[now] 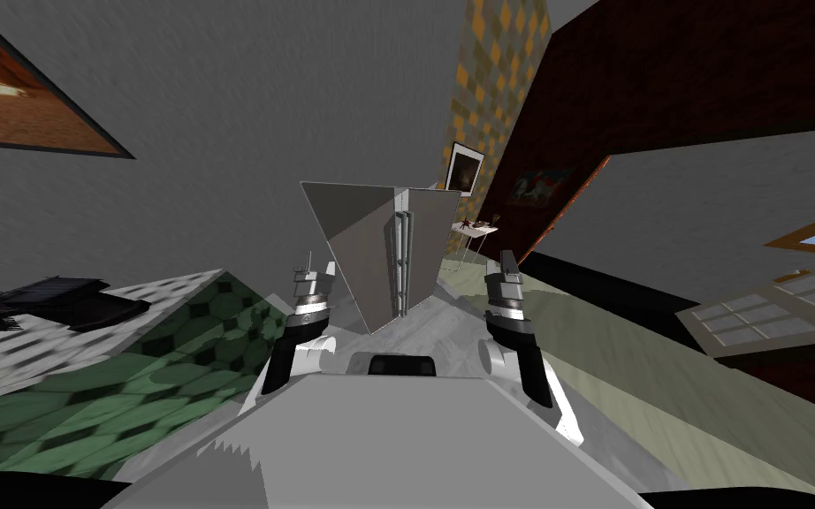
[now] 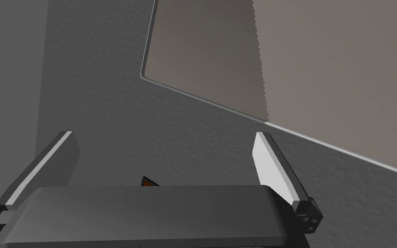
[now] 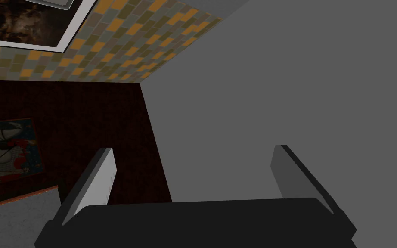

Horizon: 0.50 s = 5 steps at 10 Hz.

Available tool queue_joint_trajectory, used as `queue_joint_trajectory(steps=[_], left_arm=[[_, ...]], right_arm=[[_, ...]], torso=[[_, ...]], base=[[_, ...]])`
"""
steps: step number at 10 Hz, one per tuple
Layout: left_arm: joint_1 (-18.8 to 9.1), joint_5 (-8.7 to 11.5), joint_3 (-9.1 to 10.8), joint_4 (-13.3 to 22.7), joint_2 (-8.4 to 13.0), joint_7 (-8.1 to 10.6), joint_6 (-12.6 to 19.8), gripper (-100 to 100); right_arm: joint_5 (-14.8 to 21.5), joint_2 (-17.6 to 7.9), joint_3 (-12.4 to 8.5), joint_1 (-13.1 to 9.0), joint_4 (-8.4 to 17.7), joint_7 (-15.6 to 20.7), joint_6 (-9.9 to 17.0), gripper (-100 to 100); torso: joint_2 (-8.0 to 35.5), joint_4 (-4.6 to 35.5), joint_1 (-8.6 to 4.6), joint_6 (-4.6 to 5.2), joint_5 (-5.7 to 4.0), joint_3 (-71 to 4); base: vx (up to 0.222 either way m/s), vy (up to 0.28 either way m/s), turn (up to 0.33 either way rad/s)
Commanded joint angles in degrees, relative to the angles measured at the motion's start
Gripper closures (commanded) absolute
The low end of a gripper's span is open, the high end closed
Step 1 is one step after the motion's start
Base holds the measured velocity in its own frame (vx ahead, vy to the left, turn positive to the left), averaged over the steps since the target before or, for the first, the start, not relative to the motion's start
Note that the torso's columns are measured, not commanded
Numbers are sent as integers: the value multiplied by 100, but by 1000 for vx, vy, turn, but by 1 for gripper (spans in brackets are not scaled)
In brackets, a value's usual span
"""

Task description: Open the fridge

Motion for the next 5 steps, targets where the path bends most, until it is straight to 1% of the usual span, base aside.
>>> queue_joint_trajectory(steps=[1,5], left_arm=[[0,0,0,0,0,0,0,0],[0,0,0,-1,0,0,0,0]], right_arm=[[0,0,0,0,0,0,0,0],[0,0,0,0,-1,0,0,0]], torso=[[232,235,0,0,0,-467],[1845,1846,0,0,0,-3692]], base=[[0,0,0],[0,0,0]])
